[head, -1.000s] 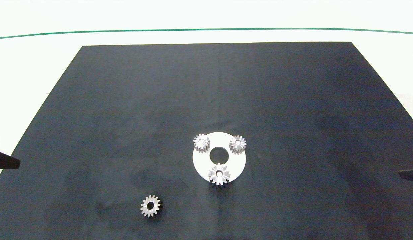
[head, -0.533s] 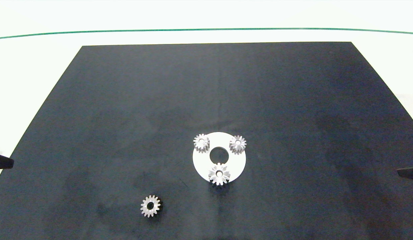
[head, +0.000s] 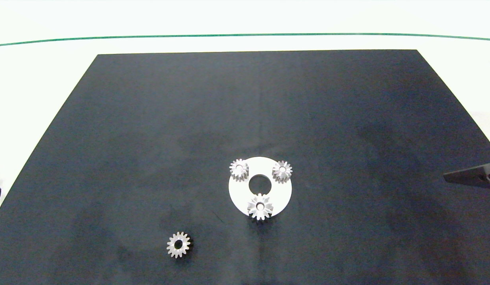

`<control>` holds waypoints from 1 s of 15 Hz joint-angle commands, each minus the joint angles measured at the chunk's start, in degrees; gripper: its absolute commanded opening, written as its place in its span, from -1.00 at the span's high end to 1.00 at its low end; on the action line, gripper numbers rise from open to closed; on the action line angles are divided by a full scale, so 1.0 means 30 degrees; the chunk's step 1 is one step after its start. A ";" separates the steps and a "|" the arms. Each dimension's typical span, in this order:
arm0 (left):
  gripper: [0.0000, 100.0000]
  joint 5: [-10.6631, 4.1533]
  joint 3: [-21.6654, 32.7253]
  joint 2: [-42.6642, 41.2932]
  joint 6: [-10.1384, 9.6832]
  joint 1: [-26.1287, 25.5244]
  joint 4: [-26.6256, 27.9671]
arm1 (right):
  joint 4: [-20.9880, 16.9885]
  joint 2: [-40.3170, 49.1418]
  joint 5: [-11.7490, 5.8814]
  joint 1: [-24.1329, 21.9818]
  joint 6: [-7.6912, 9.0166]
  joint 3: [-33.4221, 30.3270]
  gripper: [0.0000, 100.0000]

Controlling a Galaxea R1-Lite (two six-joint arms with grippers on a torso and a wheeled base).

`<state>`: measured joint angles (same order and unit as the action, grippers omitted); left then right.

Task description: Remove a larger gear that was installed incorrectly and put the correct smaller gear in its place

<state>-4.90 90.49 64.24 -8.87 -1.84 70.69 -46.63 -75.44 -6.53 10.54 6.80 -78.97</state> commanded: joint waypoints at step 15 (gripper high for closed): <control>-1.00 -0.0036 0.0159 -0.1200 -0.0323 -0.0207 0.0313 | -0.9008 -1.0626 -0.3828 1.5001 -0.3732 -1.1874 -1.00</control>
<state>-4.90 90.95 60.66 -9.73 -2.01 71.24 -71.08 -102.71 -16.15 53.41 -3.69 -112.63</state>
